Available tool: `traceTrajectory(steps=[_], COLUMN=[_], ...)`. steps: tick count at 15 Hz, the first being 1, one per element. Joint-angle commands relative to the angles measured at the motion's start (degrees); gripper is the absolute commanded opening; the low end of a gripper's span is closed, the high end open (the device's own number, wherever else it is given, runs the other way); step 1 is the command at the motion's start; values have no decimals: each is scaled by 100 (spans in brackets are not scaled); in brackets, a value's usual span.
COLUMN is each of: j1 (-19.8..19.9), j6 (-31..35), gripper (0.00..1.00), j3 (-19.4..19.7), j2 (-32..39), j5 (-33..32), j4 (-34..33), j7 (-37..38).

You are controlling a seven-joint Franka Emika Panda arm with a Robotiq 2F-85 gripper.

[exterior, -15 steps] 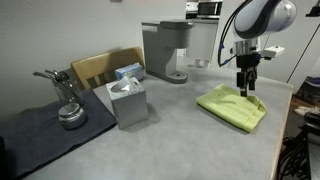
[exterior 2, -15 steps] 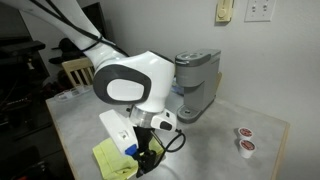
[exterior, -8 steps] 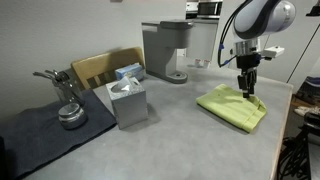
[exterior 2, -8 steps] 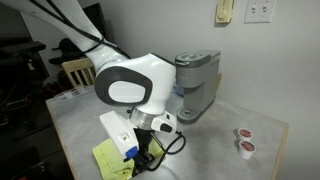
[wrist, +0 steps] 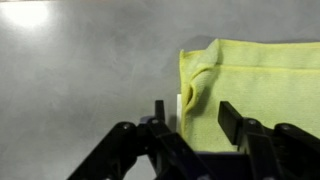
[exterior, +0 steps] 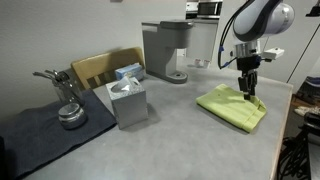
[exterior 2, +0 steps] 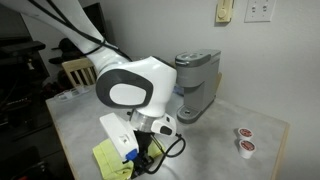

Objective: Unfold the yellow towel once from right to left

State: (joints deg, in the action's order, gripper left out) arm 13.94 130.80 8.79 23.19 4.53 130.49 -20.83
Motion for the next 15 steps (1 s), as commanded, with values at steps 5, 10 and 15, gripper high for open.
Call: traceTrajectory(steps=[5, 10, 15], j1=[192, 196, 210], j6=[-143, -141, -148], gripper=[12, 0, 1], j3=[-129, -133, -145], j2=[115, 117, 28], j5=[71, 73, 95], j4=[-127, -119, -80], j7=[-196, -209, -243])
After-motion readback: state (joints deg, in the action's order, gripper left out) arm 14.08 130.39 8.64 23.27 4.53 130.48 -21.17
